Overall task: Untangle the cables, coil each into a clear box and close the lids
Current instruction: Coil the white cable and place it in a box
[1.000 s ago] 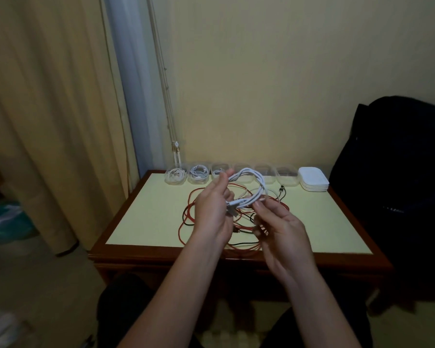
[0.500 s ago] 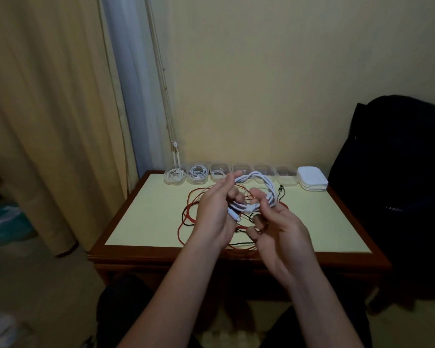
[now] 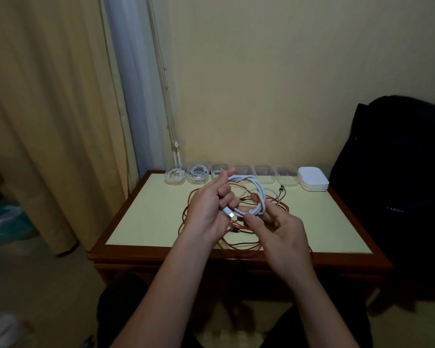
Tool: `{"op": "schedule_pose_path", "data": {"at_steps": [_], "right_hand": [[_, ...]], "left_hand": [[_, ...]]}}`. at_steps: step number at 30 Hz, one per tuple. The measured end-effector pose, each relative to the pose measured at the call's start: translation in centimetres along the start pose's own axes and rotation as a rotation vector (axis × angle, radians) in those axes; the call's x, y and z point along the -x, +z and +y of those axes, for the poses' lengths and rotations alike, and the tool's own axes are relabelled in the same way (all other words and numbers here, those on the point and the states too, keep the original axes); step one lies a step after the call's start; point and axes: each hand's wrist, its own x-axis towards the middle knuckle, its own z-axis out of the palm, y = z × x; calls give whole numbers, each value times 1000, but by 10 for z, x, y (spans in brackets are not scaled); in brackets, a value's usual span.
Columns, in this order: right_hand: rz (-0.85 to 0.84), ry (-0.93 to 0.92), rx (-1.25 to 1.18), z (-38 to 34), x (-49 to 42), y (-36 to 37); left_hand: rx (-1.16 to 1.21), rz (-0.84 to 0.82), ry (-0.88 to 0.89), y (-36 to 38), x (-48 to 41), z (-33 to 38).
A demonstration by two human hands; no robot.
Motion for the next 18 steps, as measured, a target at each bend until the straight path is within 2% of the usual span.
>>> {"op": "schedule_pose_path", "data": {"at_steps": [2,5,9,15,18], "right_hand": [[4,-26,-6,-1,0,-1],[105,17,-127,0,-1,1],[194,-40,-61,4,-4,-1],[317,-18,-39,12,-9,-7],[330,15,-59,14,-10,-8]], "left_hand": [[2,-8,-16,-2,-1,1],[-20,-49,-51,-1,0,1],[-135,-61,-57,0,4,0],[-334,44,-34,-18,4,-3],[-345,-24,-34,-23,4,-1]]}}
